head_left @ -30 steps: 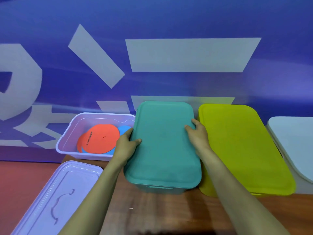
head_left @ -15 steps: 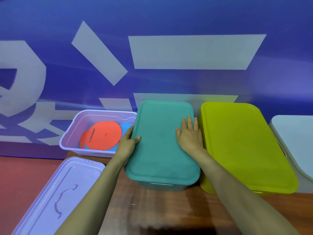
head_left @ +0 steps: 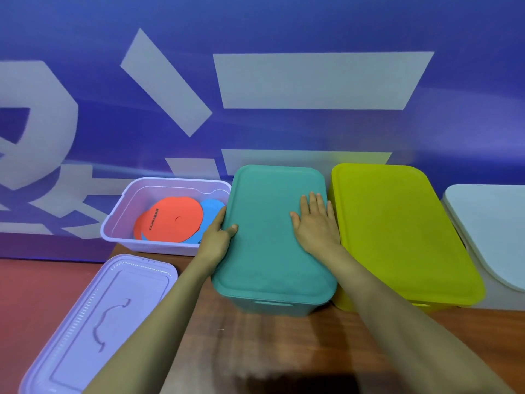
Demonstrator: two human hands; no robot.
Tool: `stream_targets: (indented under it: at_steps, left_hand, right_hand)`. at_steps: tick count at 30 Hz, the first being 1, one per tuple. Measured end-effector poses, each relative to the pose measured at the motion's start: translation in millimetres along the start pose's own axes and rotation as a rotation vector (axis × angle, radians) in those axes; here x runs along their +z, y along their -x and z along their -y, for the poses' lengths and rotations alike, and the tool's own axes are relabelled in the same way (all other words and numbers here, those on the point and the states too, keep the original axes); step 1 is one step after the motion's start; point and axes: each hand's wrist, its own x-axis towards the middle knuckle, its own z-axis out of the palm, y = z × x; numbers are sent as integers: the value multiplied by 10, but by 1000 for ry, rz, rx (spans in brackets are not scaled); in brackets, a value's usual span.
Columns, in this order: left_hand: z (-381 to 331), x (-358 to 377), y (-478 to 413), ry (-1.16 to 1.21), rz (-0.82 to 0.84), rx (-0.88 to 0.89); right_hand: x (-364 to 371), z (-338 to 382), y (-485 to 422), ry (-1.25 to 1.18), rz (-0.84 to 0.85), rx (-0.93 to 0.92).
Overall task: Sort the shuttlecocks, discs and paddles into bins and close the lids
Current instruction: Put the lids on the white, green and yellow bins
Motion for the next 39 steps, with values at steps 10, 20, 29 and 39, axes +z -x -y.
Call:
stream_targets:
  at_steps: [10,20,29,39]
  left_hand:
    - [-116,180,83,-728,-220,339]
    - [20,598,306,-1134,-156,291]
    - [-339,317,259,-871,-80,357]
    - [61,-1229,182,-563,-269,517]
  right_hand:
    - [-86,15,-22,11,27,-4]
    - [24,-29,147,-55,2,-244]
    - [-134,76,100,-179,34,-251]
    - [-352,1570,451,-433,-229,-487]
